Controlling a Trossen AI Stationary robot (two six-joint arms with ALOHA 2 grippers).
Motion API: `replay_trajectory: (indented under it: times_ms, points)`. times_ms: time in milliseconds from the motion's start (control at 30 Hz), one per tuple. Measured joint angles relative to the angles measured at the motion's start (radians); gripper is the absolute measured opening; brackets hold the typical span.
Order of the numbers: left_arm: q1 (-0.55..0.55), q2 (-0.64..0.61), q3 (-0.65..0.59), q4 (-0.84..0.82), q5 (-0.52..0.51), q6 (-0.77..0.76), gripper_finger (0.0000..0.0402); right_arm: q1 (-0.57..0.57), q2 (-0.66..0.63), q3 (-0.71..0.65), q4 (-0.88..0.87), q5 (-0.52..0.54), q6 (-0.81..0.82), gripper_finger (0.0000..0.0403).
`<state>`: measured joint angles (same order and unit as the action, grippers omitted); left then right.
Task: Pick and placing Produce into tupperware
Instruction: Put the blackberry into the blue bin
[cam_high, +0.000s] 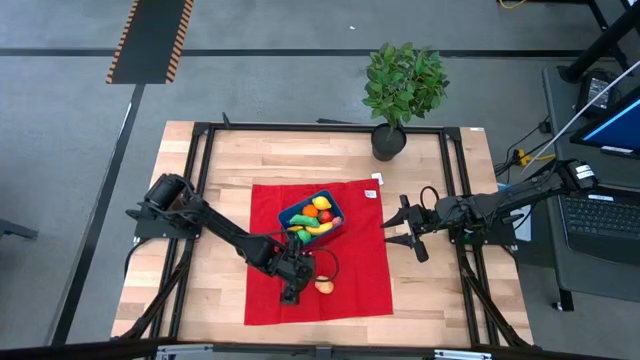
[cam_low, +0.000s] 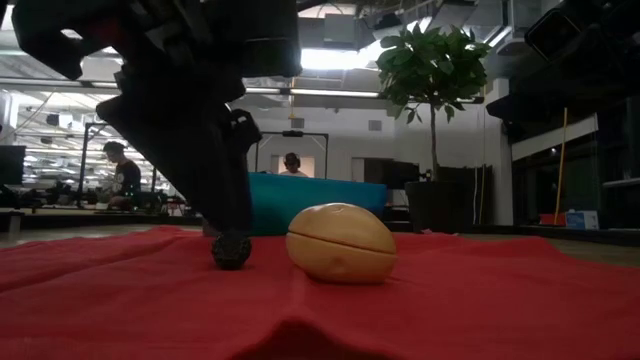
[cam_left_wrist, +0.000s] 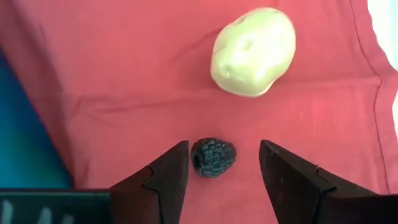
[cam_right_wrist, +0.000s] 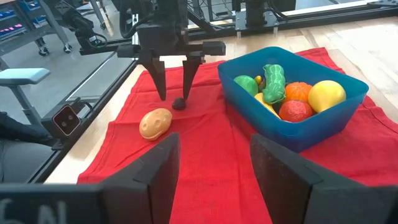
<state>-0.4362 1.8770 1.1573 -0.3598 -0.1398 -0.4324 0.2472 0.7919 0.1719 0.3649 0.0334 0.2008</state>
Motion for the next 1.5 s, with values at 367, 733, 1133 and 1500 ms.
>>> replay_trajectory:
  times_ms: [367,733,1133,1500]
  points:
    - [0.004,0.018,0.0,0.007,0.0,-0.002,0.0177,0.0,0.0,0.0,0.0,0.0,0.0,0.0196]
    - [0.004,0.018,-0.015,0.019,0.0,-0.005,0.0175,0.0,0.0,0.0,0.0,0.0,0.0,0.0196]
    - [0.005,0.024,-0.015,0.021,0.001,-0.005,0.0155,0.0,0.0,0.0,0.0,0.0,0.0,0.0196]
    - [0.015,0.035,-0.015,0.023,0.022,-0.003,0.0145,0.0,0.0,0.0,-0.001,0.0,0.0,0.0196]
